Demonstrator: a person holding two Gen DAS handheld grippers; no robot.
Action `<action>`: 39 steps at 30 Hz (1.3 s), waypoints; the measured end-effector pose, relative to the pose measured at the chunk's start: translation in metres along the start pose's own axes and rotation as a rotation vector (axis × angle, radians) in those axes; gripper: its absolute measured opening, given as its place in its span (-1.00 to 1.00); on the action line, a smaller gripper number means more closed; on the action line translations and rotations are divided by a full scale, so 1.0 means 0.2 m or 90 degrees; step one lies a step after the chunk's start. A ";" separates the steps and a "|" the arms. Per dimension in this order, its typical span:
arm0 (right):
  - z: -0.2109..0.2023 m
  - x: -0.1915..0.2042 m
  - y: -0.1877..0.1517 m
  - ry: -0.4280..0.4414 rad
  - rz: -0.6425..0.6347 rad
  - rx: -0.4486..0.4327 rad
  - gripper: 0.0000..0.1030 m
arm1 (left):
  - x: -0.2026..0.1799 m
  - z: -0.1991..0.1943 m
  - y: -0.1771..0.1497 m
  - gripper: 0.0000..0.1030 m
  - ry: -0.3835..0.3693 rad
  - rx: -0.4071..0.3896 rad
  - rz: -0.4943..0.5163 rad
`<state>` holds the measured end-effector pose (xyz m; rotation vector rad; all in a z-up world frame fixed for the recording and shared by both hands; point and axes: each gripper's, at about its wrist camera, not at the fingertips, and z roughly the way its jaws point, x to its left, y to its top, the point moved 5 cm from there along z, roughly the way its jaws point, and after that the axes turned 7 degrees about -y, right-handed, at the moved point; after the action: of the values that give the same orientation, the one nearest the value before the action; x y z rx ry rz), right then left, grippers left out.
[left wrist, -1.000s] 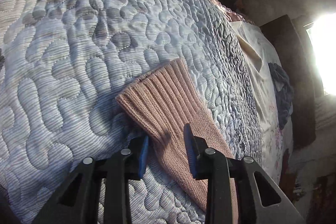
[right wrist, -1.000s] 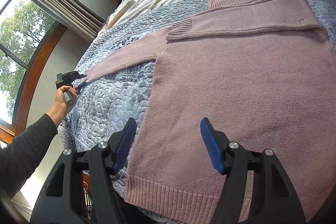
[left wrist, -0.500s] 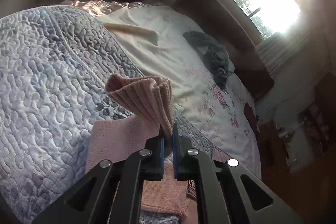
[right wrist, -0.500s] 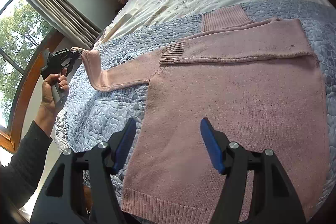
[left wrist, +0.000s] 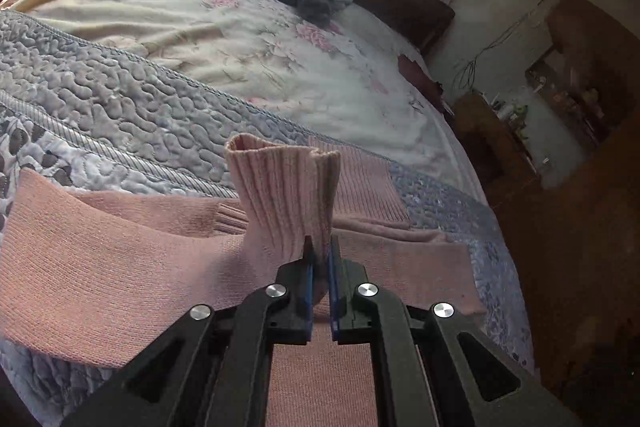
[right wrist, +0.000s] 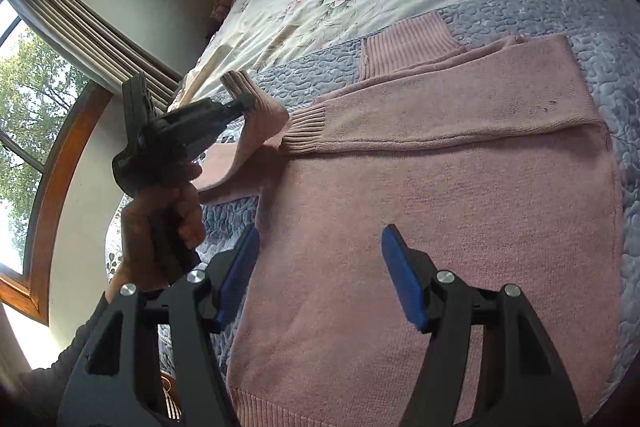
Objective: Fold small clothes
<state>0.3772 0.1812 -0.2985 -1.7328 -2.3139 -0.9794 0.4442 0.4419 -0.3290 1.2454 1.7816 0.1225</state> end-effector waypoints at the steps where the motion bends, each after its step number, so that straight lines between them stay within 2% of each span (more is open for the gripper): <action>1: 0.02 -0.02 0.04 0.003 0.007 0.003 0.26 | -0.01 0.05 -0.04 -0.88 -0.006 0.018 0.006; 2: 0.05 -0.05 0.08 0.008 0.015 0.008 0.26 | -0.02 0.09 -0.08 -0.82 -0.010 0.032 0.010; 4: 0.11 -0.09 0.17 0.035 0.040 0.025 0.27 | -0.03 0.12 -0.16 -0.48 -0.011 0.035 0.016; 5: 0.15 -0.11 0.22 0.053 0.057 0.036 0.30 | -0.03 0.11 -0.19 -0.21 -0.022 0.028 0.011; 8: 0.31 -0.16 0.35 0.121 0.109 0.082 0.36 | 0.01 0.00 -0.31 0.23 -0.093 -0.031 -0.056; 9: 0.38 -0.17 0.39 0.143 0.130 0.102 0.33 | 0.03 -0.05 -0.34 0.30 -0.116 -0.053 -0.078; 12: 0.64 -0.20 0.45 0.188 0.182 0.177 0.05 | 0.07 -0.17 -0.45 0.42 -0.151 -0.107 -0.116; 15: 0.85 -0.23 0.45 0.178 0.192 0.229 0.05 | 0.11 -0.23 -0.53 0.52 -0.168 -0.132 -0.126; 18: 1.00 -0.23 0.45 0.153 0.177 0.252 0.05 | 0.12 -0.25 -0.54 0.53 -0.193 -0.138 -0.138; 21: 1.06 -0.20 0.46 0.150 0.164 0.251 0.05 | 0.11 -0.26 -0.49 0.53 -0.243 -0.140 -0.157; 24: 1.10 -0.16 0.49 0.148 0.156 0.251 0.05 | 0.11 -0.27 -0.50 0.53 -0.247 -0.134 -0.145; 28: 1.16 -0.10 0.49 0.135 0.130 0.267 0.05 | 0.16 -0.23 -0.55 0.53 -0.266 -0.118 -0.187; 31: 1.18 -0.07 0.50 0.144 0.118 0.280 0.04 | 0.17 -0.23 -0.57 0.53 -0.300 -0.116 -0.204; 32: 1.19 -0.06 0.50 0.148 0.115 0.285 -0.01 | 0.17 -0.23 -0.57 0.53 -0.300 -0.117 -0.203; 33: 1.19 -0.06 0.51 0.147 0.114 0.288 -0.17 | 0.17 -0.23 -0.57 0.53 -0.297 -0.115 -0.200; 34: 1.19 -0.06 0.51 0.146 0.113 0.293 -0.40 | 0.16 -0.22 -0.58 0.53 -0.291 -0.113 -0.197; 35: 1.18 -0.05 0.52 0.149 0.110 0.298 -0.54 | 0.17 -0.22 -0.57 0.53 -0.276 -0.111 -0.193; 36: 1.17 -0.03 0.52 0.147 0.101 0.300 -0.79 | 0.16 -0.21 -0.57 0.53 -0.267 -0.108 -0.186; 38: 1.13 0.02 0.55 0.139 0.069 0.293 -0.87 | 0.15 -0.20 -0.57 0.53 -0.241 -0.100 -0.171; 39: 1.10 0.04 0.56 0.138 0.057 0.289 -0.88 | 0.13 -0.20 -0.57 0.53 -0.208 -0.096 -0.154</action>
<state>0.5394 0.3238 -0.4206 -1.4527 -2.0925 -0.5363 0.3353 0.4235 -0.3853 0.8791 1.5898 -0.0803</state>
